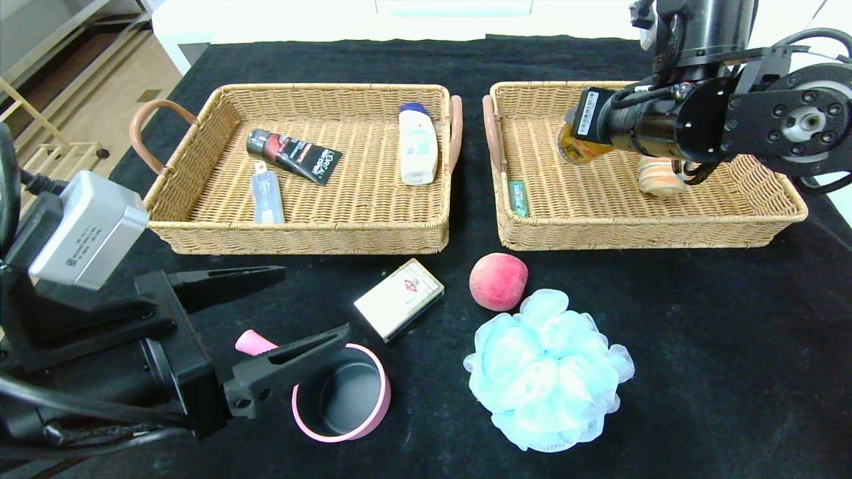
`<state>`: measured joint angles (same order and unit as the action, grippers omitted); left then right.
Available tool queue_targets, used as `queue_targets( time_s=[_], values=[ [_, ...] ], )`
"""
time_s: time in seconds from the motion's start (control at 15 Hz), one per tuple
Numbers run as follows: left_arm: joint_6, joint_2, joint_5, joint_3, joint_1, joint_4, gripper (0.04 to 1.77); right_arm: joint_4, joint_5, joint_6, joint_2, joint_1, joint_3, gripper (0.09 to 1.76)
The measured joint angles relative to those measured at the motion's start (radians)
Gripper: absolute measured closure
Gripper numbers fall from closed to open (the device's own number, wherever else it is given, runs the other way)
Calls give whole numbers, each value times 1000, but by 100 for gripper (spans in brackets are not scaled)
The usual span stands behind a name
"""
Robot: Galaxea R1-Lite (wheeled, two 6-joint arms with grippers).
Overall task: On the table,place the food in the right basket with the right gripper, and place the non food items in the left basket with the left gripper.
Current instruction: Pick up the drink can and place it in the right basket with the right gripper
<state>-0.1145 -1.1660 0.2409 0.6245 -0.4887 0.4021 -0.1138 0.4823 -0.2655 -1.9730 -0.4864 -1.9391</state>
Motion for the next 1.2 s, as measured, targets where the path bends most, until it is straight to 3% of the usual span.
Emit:
queue_targets(
  time_s=[0.47,0.8,1.2],
  values=[
    [-1,2,0,1,3,0,9,39,0,2,-36,9,2,69],
    [0,2,0,1,2,0,9,38,0,-1,-37,3,3,44],
    [0,2,0,0,2,0,9,30,4,-1,-16,-11,23,28]
  ],
)
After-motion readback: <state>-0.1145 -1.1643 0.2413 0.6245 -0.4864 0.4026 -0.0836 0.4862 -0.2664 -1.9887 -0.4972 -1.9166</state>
